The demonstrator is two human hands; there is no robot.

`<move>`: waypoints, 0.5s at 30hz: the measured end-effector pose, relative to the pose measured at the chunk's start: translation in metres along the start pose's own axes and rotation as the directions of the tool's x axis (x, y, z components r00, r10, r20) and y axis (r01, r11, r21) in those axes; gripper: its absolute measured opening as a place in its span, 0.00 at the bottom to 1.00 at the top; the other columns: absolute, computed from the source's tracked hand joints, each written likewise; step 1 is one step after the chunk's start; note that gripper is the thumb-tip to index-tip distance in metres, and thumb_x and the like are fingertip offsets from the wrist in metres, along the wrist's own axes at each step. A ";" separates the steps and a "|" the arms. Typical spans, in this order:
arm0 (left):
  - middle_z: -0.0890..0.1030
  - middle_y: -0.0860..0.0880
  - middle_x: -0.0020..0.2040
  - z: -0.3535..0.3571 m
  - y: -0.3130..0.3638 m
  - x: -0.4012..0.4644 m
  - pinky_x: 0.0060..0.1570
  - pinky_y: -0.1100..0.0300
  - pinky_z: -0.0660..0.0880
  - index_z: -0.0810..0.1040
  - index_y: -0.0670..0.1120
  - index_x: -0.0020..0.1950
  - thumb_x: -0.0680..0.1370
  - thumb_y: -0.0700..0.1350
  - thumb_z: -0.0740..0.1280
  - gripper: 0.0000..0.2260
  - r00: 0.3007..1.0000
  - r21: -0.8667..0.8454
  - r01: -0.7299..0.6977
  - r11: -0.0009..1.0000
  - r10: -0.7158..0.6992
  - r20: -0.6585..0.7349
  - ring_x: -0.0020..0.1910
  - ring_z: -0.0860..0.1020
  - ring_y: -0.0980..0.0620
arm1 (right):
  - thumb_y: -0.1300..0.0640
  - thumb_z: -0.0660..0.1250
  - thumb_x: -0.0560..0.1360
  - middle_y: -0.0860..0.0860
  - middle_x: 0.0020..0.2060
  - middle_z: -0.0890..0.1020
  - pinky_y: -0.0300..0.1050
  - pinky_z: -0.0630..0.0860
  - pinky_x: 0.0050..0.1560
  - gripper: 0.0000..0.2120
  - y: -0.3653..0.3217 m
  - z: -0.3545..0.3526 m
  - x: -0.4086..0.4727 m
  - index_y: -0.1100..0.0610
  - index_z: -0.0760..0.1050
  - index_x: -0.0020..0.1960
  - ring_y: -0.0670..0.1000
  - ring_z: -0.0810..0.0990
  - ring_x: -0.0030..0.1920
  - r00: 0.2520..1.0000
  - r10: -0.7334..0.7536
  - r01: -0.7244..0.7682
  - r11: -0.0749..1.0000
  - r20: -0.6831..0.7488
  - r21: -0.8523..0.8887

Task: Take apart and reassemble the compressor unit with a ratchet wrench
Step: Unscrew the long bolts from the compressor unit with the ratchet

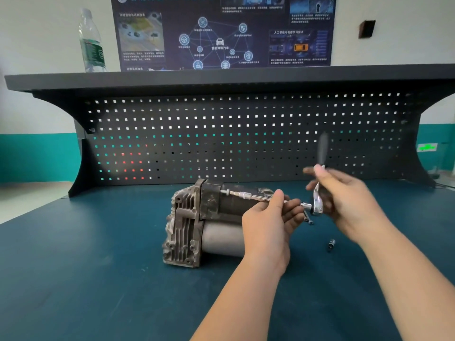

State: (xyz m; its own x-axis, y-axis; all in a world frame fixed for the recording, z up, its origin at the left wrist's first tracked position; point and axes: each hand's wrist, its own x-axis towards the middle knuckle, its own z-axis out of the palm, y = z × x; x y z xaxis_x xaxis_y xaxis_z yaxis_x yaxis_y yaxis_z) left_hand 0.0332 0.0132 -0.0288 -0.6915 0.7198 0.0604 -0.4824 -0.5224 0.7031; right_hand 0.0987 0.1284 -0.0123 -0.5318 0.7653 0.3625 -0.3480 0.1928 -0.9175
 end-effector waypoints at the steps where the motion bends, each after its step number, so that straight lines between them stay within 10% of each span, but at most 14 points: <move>1: 0.80 0.45 0.28 0.000 0.000 0.000 0.27 0.65 0.75 0.75 0.37 0.40 0.78 0.40 0.65 0.09 1.000 -0.003 0.000 1.000 0.000 0.002 0.25 0.79 0.53 | 0.52 0.66 0.74 0.49 0.31 0.79 0.33 0.61 0.23 0.08 -0.006 -0.001 -0.001 0.53 0.83 0.45 0.44 0.64 0.21 0.993 -0.097 0.092 0.992 0.065 0.082; 4: 0.80 0.46 0.27 0.000 0.001 0.001 0.27 0.65 0.75 0.75 0.37 0.40 0.79 0.39 0.63 0.09 1.000 -0.002 -0.001 1.000 0.001 -0.001 0.25 0.79 0.53 | 0.50 0.67 0.69 0.49 0.31 0.80 0.32 0.61 0.21 0.09 -0.014 -0.003 -0.005 0.51 0.84 0.44 0.43 0.65 0.20 0.972 -0.137 0.106 0.981 0.190 0.165; 11: 0.80 0.45 0.26 0.000 0.000 0.001 0.26 0.65 0.75 0.74 0.35 0.41 0.79 0.37 0.62 0.09 1.000 -0.010 -0.005 1.000 0.005 -0.014 0.23 0.78 0.52 | 0.52 0.64 0.77 0.50 0.26 0.78 0.30 0.56 0.18 0.08 0.014 0.000 -0.005 0.54 0.76 0.43 0.42 0.63 0.18 0.841 0.539 -0.533 0.841 0.056 -0.093; 15: 0.80 0.45 0.27 0.000 0.000 0.000 0.26 0.65 0.75 0.75 0.36 0.40 0.78 0.39 0.64 0.08 1.000 -0.007 -0.007 1.000 0.007 -0.008 0.24 0.78 0.53 | 0.50 0.66 0.75 0.49 0.29 0.78 0.32 0.59 0.20 0.10 0.006 -0.003 0.002 0.56 0.81 0.44 0.43 0.62 0.20 0.982 0.189 -0.189 0.982 0.011 0.006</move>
State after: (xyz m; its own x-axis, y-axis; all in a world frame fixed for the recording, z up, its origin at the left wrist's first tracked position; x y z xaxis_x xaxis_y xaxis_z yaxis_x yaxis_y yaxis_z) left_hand 0.0330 0.0133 -0.0292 -0.6990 0.7126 0.0595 -0.4814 -0.5305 0.6977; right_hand 0.0983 0.1330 -0.0173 -0.5961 0.7814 0.1847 -0.2462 0.0411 -0.9684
